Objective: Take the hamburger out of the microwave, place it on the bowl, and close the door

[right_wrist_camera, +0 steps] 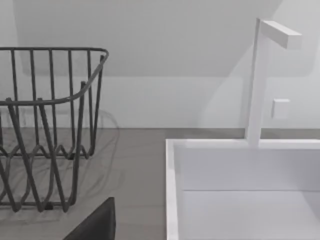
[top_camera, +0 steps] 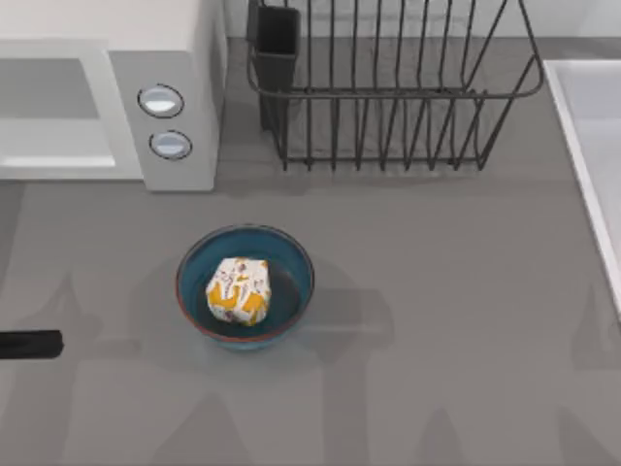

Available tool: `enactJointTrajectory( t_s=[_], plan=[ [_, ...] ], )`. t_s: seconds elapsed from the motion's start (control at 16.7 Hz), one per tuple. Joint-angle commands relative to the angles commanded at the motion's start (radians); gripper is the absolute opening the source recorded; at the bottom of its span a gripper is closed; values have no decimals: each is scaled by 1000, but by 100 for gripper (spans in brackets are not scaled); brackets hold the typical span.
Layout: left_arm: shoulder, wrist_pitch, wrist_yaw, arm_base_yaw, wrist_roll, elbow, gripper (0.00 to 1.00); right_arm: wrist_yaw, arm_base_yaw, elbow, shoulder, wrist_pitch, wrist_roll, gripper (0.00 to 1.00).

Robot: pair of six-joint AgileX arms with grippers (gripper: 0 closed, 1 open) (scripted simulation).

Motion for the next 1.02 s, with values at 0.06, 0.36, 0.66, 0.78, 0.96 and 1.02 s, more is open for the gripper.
enactJointTrajectory(
  t_s=[0.06,0.36,0.66,0.78,0.96,1.02],
  plan=[
    [1,1,-14,-14,1,0,0,0,0,0,0,0,0,100],
    [0,-2,-222,-222,6,5,0,0,0,0,0,0,0,100],
    [-11,-17,-335,-335,10,10,0,0,0,0,0,0,0,100],
    [-11,-17,-335,-335,10,10,0,0,0,0,0,0,0,100],
    [1,-23,-324,-322,15,17,0,0,0,0,0,0,0,100],
    [20,-37,-309,-303,29,36,0,0,0,0,0,0,0,100]
  ],
)
